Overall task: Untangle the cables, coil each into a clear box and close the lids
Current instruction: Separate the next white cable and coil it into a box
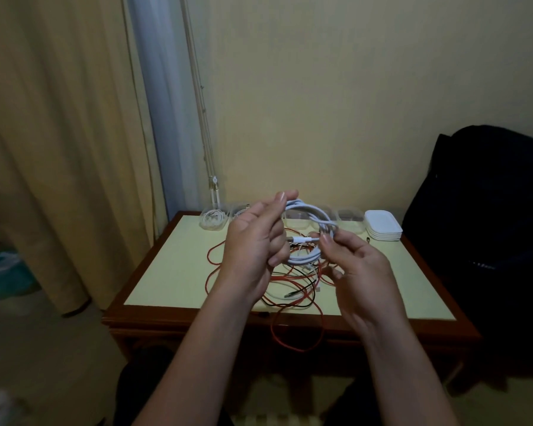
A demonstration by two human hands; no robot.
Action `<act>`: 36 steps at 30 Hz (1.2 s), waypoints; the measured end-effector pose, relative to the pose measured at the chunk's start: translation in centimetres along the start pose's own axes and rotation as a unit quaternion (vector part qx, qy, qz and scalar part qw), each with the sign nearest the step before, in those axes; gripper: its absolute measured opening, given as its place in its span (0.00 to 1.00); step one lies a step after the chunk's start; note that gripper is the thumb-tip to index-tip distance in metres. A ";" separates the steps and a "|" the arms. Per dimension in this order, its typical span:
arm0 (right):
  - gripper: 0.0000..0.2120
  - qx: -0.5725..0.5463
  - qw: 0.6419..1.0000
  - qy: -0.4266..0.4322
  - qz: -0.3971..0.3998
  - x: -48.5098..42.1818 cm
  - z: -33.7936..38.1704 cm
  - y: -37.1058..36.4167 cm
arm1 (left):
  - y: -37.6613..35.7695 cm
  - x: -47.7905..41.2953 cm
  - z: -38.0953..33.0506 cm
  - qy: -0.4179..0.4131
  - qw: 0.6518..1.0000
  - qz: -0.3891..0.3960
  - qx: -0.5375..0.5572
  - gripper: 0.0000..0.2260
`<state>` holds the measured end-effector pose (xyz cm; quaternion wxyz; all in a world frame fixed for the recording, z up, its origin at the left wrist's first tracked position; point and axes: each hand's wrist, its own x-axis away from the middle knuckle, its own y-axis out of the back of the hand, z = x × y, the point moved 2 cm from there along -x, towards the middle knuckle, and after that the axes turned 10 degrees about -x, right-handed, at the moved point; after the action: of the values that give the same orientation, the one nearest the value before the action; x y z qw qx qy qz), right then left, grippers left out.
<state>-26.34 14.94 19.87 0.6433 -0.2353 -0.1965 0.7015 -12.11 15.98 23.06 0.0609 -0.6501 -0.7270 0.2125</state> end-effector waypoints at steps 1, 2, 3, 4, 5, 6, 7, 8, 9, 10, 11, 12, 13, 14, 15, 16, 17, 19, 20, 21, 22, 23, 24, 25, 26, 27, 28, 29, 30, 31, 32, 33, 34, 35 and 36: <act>0.11 -0.001 1.000 -0.006 0.003 0.0 0.0 0.1 | 0.0 0.1 -0.1 -0.003 1.000 -0.002 -0.003 0.10; 0.11 0.002 1.000 -0.012 0.009 0.0 0.0 0.2 | 0.0 0.1 -0.2 -0.003 1.000 -0.004 0.000 0.10; 0.10 0.009 1.000 -0.018 0.016 0.0 0.1 0.1 | 0.0 0.1 -0.3 0.000 1.000 -0.004 0.007 0.10; 0.09 0.014 0.999 -0.025 0.026 0.0 0.1 0.2 | 0.0 0.0 -0.4 0.005 1.000 -0.002 0.013 0.09; 0.08 0.011 0.999 -0.034 0.037 0.0 0.1 0.1 | 0.1 -0.1 -0.4 0.010 1.000 0.005 0.015 0.09; 0.07 -0.002 0.998 -0.047 0.050 0.1 0.2 0.1 | 0.1 -0.3 -0.4 0.016 1.000 0.018 0.013 0.10; 0.08 -0.024 0.996 -0.063 0.065 0.2 0.3 0.0 | 0.1 -0.3 -0.4 0.026 0.999 0.037 0.010 0.10; 0.10 -0.052 0.992 -0.079 0.080 0.3 0.3 0.1 | 0.2 -0.3 -0.5 0.042 0.997 0.059 0.006 0.11; 0.12 -0.076 0.989 -0.094 0.090 0.3 0.5 0.1 | 0.4 -0.2 -0.6 0.058 0.995 0.086 0.002 0.12; 0.14 -0.090 0.986 -0.104 0.095 0.3 0.5 0.2 | 0.7 -0.2 -0.8 0.072 0.991 0.114 -0.004 0.13; 0.15 -0.091 0.985 -0.110 0.098 0.3 0.6 0.4 | 1.0 -0.1 -1.0 0.081 0.986 0.144 -0.015 0.14; 0.16 -0.083 0.984 -0.113 0.106 0.2 0.5 0.6 | 1.3 0.0 -1.2 0.088 0.981 0.171 -0.028 0.15; 0.17 -0.067 0.984 -0.115 0.120 0.2 0.5 0.8 | 1.6 0.1 -1.4 0.094 0.976 0.194 -0.040 0.16; 0.17 -0.039 0.984 -0.111 0.136 0.2 0.4 0.9 | 1.7 0.1 -1.6 0.101 0.971 0.212 -0.048 0.16; 0.17 -0.001 0.983 -0.104 0.149 0.2 0.3 0.9 | 1.9 0.1 -1.6 0.114 0.967 0.222 -0.048 0.16; 0.15 0.042 0.984 -0.092 0.150 0.2 0.2 1.0 | 1.9 0.1 -1.6 0.132 0.965 0.223 -0.045 0.15; 0.14 0.085 0.984 -0.076 0.137 0.2 0.0 1.0 | 1.9 0.0 -1.4 0.152 0.964 0.214 -0.040 0.15; 0.12 0.174 0.979 -0.028 0.099 0.3 0.0 1.0 | 1.7 -0.1 -0.8 0.167 0.969 0.176 -0.046 0.14; 0.13 0.215 0.973 -0.001 0.080 0.3 0.2 1.0 | 1.6 -0.2 -0.5 0.157 0.974 0.153 -0.059 0.12; 0.14 0.248 0.967 0.022 0.061 0.4 0.3 0.9 | 1.6 -0.3 -0.1 0.142 0.979 0.130 -0.072 0.11; 0.16 0.272 0.961 0.039 0.042 0.4 0.4 0.9 | 1.6 -0.4 0.2 0.127 0.983 0.109 -0.081 0.12; 0.16 0.285 0.957 0.052 0.022 0.4 0.5 0.9 | 1.7 -0.5 0.6 0.116 0.986 0.087 -0.083 0.12; 0.15 0.296 0.953 0.065 0.003 0.3 0.4 0.9 | 1.7 -0.6 0.9 0.108 0.988 0.069 -0.081 0.12; 0.14 0.311 0.947 0.077 -0.015 0.3 0.3 1.0 | 1.7 -0.7 1.2 0.101 0.990 0.054 -0.078 0.12; 0.13 0.334 0.938 0.088 -0.031 0.2 0.2 1.1 | 1.7 -0.7 1.4 0.095 0.992 0.042 -0.076 0.11; 0.12 0.364 0.926 0.095 -0.042 0.1 0.1 1.2 | 1.7 -0.7 1.6 0.091 0.993 0.030 -0.074 0.11; 0.11 0.397 0.911 0.101 -0.047 0.1 0.1 1.3 | 1.8 -0.8 1.7 0.088 0.993 0.017 -0.072 0.12; 0.10 0.428 0.897 0.103 -0.043 0.2 0.2 1.3 | 1.9 -0.9 1.7 0.088 0.994 0.004 -0.068 0.13; 0.10 0.452 0.885 0.103 -0.032 0.2 0.4 1.3 | 2.0 -1.0 1.8 0.091 0.994 -0.008 -0.062 0.14; 0.10 0.466 0.879 0.099 -0.016 0.3 0.5 1.3 | 2.2 -1.2 1.8 0.096 0.994 -0.019 -0.053 0.15; 0.10 0.471 0.877 0.095 0.000 0.3 0.7 1.3 | 2.5 -1.3 1.7 0.100 0.994 -0.027 -0.040 0.15; 0.10 0.470 0.877 0.093 0.015 0.4 0.8 1.3 | 2.9 -1.5 1.5 0.103 0.994 -0.031 -0.024 0.15; 0.10 0.468 0.879 0.091 0.028 0.4 0.9 1.2 | 3.3 -1.8 1.4 0.105 0.994 -0.035 -0.009 0.14; 0.10 0.458 0.884 0.088 0.040 0.3 0.9 1.1 | 3.6 -2.0 1.3 0.109 0.993 -0.038 0.005 0.14; 0.10 0.440 0.893 0.081 0.053 0.4 0.8 1.1 | 3.9 -2.3 1.2 0.115 0.992 -0.041 0.018 0.14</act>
<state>-27.73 15.22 19.88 0.6564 0.0059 0.1976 0.7280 -8.68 13.75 20.88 0.1646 -0.6384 -0.7375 0.1467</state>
